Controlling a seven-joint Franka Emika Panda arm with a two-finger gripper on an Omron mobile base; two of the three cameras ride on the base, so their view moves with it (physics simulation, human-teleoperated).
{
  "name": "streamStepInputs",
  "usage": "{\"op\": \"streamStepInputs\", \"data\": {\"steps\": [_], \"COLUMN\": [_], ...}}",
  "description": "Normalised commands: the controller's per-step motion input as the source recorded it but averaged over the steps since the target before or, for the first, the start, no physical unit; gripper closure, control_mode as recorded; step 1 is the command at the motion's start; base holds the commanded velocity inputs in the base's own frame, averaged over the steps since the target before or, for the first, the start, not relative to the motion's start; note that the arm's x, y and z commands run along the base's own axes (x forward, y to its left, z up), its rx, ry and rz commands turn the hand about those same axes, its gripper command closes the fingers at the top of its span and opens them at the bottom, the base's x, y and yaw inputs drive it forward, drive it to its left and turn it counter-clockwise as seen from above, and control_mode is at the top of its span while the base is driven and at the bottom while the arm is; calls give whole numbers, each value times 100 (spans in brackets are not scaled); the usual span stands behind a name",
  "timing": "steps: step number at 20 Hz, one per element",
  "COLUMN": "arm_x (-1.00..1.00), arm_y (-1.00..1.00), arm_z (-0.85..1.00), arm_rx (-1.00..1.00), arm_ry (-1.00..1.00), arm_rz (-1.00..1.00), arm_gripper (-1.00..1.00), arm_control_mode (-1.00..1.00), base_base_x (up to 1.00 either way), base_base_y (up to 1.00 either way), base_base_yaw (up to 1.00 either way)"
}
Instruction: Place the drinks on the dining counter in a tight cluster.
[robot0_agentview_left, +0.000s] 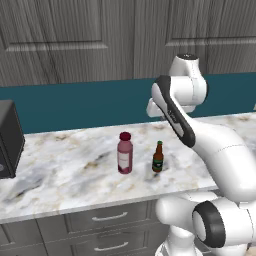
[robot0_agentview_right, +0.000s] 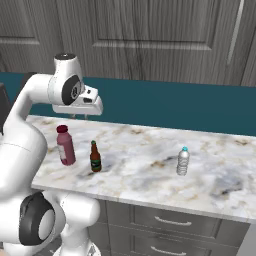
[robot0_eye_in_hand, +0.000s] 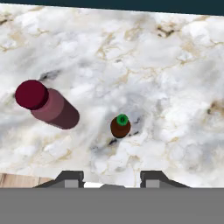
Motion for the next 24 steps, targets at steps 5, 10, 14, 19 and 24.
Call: {"op": "streamStepInputs", "data": {"steps": [5, 10, 14, 19, 24], "arm_x": [-28, -41, -16, -10, 3], "arm_y": [0, -11, -14, -21, -23], "arm_z": [-8, -18, -18, -22, -30], "arm_rx": [0, 6, 10, 4, 0], "arm_ry": [-1, -1, -6, -10, -8], "arm_rz": [-2, 4, 33, 38, 26], "arm_gripper": [-100, -100, -100, -100, -100], "arm_control_mode": [-100, -100, -100, -100, -100], "base_base_x": [0, 0, 0, 0, 0], "base_base_y": [0, 0, 0, 0, 0], "base_base_yaw": [0, 0, 0, 0, 0]}}
